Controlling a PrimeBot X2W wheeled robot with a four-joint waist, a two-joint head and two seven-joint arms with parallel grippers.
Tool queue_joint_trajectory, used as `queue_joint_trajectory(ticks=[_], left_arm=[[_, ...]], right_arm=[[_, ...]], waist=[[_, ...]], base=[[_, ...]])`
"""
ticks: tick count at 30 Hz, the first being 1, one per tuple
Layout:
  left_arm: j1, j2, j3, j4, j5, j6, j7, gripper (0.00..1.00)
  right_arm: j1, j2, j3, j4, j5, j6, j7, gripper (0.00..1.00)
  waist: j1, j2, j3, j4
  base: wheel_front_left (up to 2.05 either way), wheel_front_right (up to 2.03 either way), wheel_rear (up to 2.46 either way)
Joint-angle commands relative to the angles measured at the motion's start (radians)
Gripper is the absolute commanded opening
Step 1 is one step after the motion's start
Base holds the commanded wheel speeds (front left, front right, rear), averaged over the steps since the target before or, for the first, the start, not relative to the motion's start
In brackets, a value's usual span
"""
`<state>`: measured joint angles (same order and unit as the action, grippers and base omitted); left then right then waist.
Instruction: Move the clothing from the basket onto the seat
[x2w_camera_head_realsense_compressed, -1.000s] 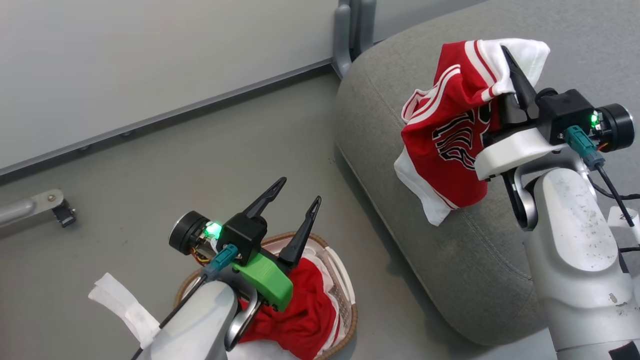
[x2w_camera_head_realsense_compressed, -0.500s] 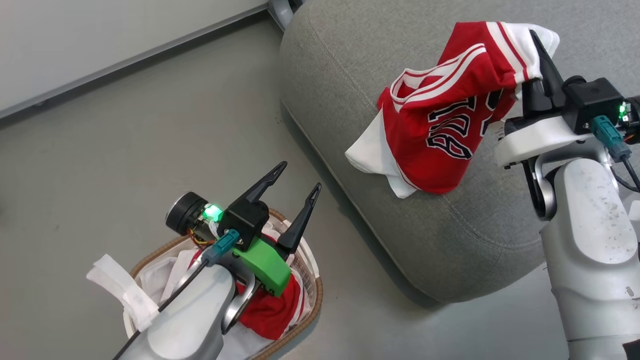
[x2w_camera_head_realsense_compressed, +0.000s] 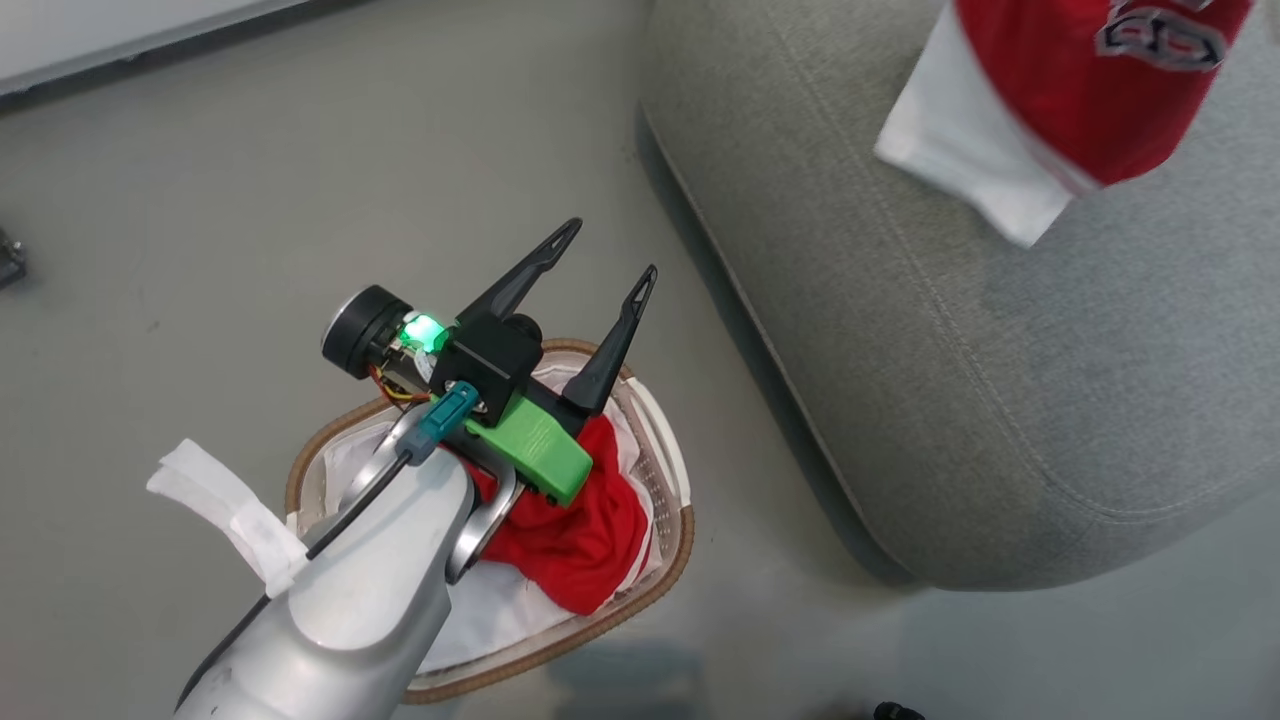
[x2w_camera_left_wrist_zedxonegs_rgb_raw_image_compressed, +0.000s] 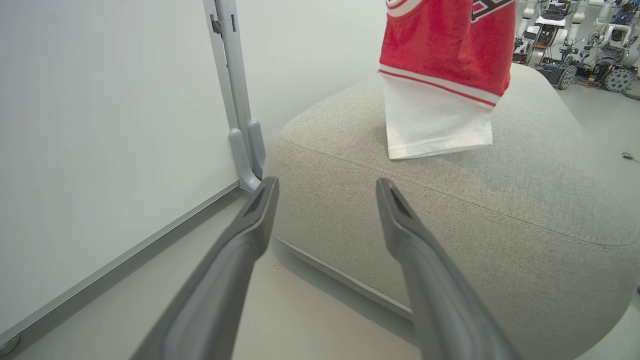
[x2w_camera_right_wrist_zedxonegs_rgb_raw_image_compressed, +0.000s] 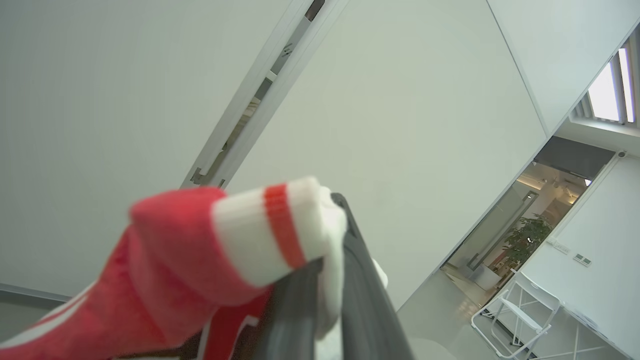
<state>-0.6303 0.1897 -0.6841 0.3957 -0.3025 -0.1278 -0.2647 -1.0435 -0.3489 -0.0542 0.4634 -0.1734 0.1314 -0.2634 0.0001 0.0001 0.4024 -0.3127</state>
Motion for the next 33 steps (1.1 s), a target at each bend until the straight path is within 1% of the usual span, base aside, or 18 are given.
queue_joint_trajectory(ticks=[1,2,3,4,6,8,12,14,17,20,26,33], left_arm=[[-0.029,-0.003,0.003,-0.006,0.011,-0.003,0.0,1.0],[-0.034,-0.002,0.005,-0.009,0.015,-0.003,0.0,1.0],[-0.054,-0.002,0.007,-0.018,0.025,-0.003,0.0,1.0],[-0.065,-0.003,0.008,-0.021,0.029,-0.002,0.0,1.0],[-0.084,-0.002,0.009,-0.028,0.036,0.0,0.001,1.0],[-0.102,-0.003,0.012,-0.04,0.04,0.003,0.0,1.0],[-0.129,-0.002,0.009,-0.051,0.046,0.003,0.001,1.0],[-0.143,-0.001,0.009,-0.053,0.05,0.004,0.001,1.0],[-0.151,-0.003,0.018,-0.059,0.046,0.013,0.001,1.0],[-0.149,0.001,0.017,-0.059,0.051,0.012,0.001,1.0],[-0.122,0.013,0.018,-0.054,0.054,0.013,0.001,1.0],[-0.103,0.026,0.021,-0.047,0.049,0.013,0.001,1.0]], right_arm=[[-0.061,-0.037,-0.012,0.014,-0.008,-0.002,-0.002,0.0],[-0.087,-0.049,-0.015,0.023,-0.012,-0.001,-0.002,0.0],[-0.164,-0.095,-0.023,0.046,-0.028,-0.001,0.01,0.0],[-0.204,-0.119,-0.025,0.053,-0.04,-0.001,0.023,0.0],[-0.276,-0.152,-0.041,0.06,-0.053,-0.001,0.045,0.0],[-0.327,-0.16,-0.065,0.072,-0.06,-0.001,0.059,0.0],[-0.374,-0.149,-0.116,0.121,-0.077,-0.001,0.069,0.0],[-0.371,-0.138,-0.146,0.148,-0.089,-0.001,0.061,0.0],[-0.318,-0.103,-0.179,0.218,-0.12,-0.001,0.049,0.0],[-0.264,-0.077,-0.212,0.282,-0.162,-0.001,0.031,0.0],[-0.169,-0.03,-0.285,0.393,-0.202,-0.001,0.01,0.0],[-0.117,-0.011,-0.307,0.444,-0.22,-0.001,0.0,0.0]], waist=[[-0.0001,-0.0001,0.101,0.104],[-0.0001,-0.0001,0.111,0.113],[-0.0001,-0.0001,0.149,0.146],[-0.0001,-0.0001,0.171,0.16],[-0.0001,-0.0001,0.212,0.181],[-0.0001,-0.0001,0.25,0.199],[-0.0001,-0.0001,0.317,0.228],[-0.0001,-0.0001,0.341,0.24],[-0.0001,-0.0001,0.376,0.252],[-0.0001,-0.0001,0.395,0.257],[-0.0001,-0.0001,0.394,0.242],[-0.0001,-0.0001,0.364,0.211]], base=[[0.0,0.0,0.0],[0.0,0.0,0.0],[0.0,0.0,0.0],[0.0,0.0,0.0],[0.0,0.0,0.0],[0.0,0.0,0.0],[0.0,0.0,0.0],[0.0,0.0,0.0],[0.0,0.0,0.0],[0.0,0.0,0.0],[0.0,0.0,0.0],[0.0,0.0,0.0]])
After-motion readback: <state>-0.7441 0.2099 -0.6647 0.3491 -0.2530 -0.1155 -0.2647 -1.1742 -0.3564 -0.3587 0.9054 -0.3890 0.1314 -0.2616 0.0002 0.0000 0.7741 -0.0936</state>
